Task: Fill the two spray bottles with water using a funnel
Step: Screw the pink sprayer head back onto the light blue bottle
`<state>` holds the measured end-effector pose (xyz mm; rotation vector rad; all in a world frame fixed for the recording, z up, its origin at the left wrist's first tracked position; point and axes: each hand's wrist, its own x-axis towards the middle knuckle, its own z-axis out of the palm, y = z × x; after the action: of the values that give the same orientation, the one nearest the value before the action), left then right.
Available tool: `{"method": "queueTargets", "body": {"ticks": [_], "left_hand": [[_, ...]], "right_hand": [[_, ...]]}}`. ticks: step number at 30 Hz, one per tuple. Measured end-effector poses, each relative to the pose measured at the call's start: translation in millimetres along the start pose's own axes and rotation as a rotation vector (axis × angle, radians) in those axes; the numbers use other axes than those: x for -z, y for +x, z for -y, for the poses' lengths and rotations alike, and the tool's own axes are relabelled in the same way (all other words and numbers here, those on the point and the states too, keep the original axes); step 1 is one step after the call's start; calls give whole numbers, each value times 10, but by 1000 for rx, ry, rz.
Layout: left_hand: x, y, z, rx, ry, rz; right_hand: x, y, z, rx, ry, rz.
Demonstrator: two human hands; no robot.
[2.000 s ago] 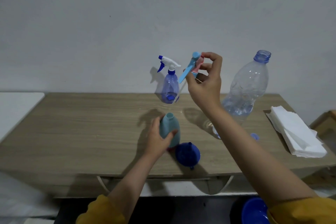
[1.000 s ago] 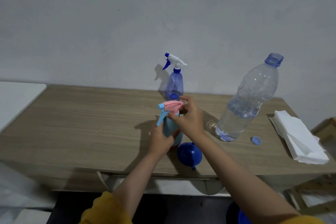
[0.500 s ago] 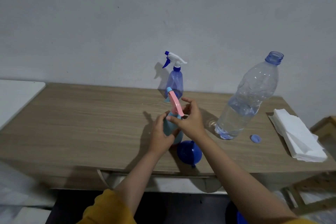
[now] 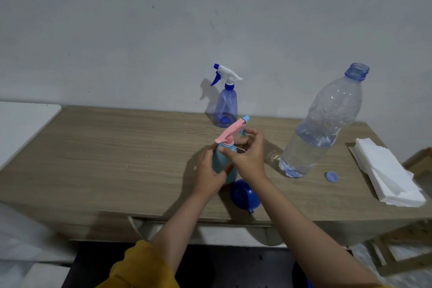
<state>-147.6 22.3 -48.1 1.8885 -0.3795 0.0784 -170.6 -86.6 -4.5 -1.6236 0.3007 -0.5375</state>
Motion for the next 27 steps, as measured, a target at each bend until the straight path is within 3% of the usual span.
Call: {"method": "queueTargets", "body": {"ticks": [6, 27], "left_hand": [[-27, 0, 57, 37, -46, 5], [0, -16, 28, 22, -66, 26]], "right_hand": [[-25, -34, -11, 68, 6, -3], [-100, -59, 45, 30, -37, -121]]}}
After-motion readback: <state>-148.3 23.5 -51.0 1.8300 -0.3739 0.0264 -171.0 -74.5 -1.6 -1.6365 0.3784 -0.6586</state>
